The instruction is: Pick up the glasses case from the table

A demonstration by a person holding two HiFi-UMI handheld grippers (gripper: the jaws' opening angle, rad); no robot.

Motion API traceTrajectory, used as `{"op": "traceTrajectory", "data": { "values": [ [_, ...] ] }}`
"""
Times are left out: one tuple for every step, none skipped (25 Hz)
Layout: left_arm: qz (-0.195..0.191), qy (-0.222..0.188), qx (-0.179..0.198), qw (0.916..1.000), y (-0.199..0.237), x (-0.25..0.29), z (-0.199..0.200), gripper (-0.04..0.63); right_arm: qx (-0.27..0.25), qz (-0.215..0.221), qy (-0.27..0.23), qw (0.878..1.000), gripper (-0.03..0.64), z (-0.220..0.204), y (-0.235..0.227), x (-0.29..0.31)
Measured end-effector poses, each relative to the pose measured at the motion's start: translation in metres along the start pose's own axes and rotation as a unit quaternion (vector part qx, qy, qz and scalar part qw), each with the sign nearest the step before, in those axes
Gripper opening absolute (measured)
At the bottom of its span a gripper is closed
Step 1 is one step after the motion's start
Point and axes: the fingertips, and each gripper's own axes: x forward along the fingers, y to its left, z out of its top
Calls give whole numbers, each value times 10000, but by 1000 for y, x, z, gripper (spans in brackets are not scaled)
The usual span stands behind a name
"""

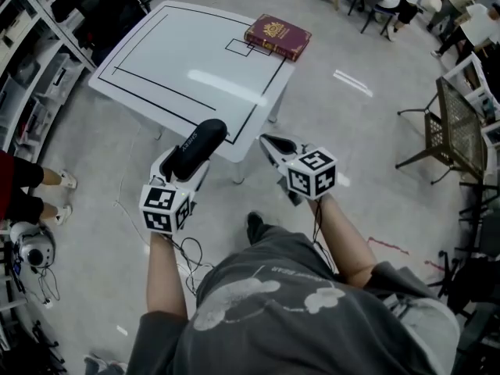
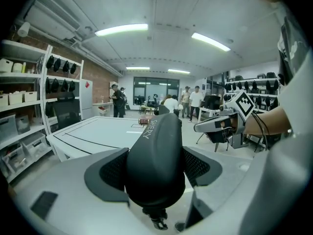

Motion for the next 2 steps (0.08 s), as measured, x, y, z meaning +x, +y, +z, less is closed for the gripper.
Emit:
{"op": "traceTrajectory", "data": {
  "values": [
    [-14,12,-14,10000,-3,-7,-4,334,10,-3,-5,10000,-2,-3,7,-3],
    [-28,25,-27,10000,-7,-15,-9,334,22,-4,-10,10000,-2,-6,14,-6]
  ]
}}
